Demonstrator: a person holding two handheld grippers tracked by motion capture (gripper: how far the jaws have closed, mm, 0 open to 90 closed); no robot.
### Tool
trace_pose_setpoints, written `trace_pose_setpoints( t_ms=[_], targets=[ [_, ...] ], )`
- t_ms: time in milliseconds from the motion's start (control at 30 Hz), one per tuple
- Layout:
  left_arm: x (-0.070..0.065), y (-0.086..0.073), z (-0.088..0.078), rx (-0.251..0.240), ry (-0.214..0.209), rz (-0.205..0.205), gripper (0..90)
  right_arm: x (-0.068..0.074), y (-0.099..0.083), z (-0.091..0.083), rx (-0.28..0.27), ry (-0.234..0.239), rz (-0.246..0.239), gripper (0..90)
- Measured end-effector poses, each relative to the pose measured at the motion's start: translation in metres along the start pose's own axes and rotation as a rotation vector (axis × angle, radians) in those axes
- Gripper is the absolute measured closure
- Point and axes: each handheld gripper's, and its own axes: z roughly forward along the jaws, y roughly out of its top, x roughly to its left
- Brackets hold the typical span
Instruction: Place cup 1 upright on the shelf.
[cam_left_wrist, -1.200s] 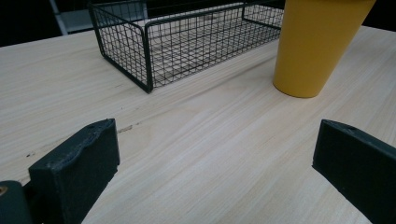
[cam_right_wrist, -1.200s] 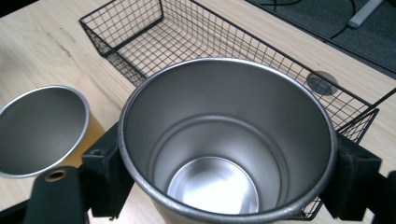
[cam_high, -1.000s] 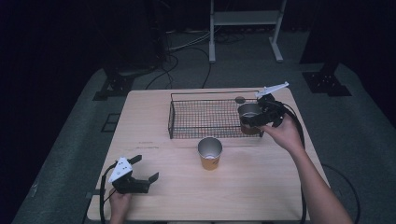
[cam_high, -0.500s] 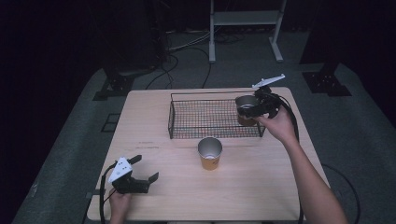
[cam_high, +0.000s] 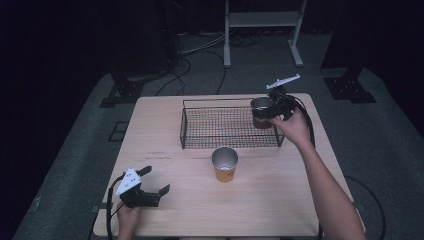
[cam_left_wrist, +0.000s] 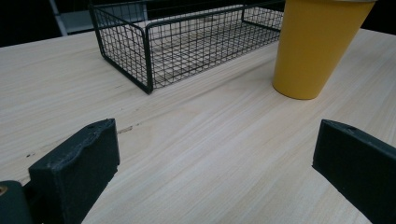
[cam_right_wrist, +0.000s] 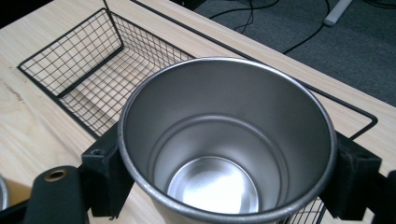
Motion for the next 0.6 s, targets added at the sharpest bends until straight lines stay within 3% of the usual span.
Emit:
trace_pose_setpoints(
  t_ms=[167, 600],
  targets=[
    [0.0, 0.0, 0.0, 0.0, 0.0, 0.001, 0.0, -0.001, 0.001, 0.007, -0.015, 0.006, 0.018, 17.7],
    [0.0, 0.0, 0.0, -0.002, 0.0, 0.001, 0.0, -0.002, 0.0, 0.037, 0.027, -0.017, 0.036, 17.7]
  ],
)
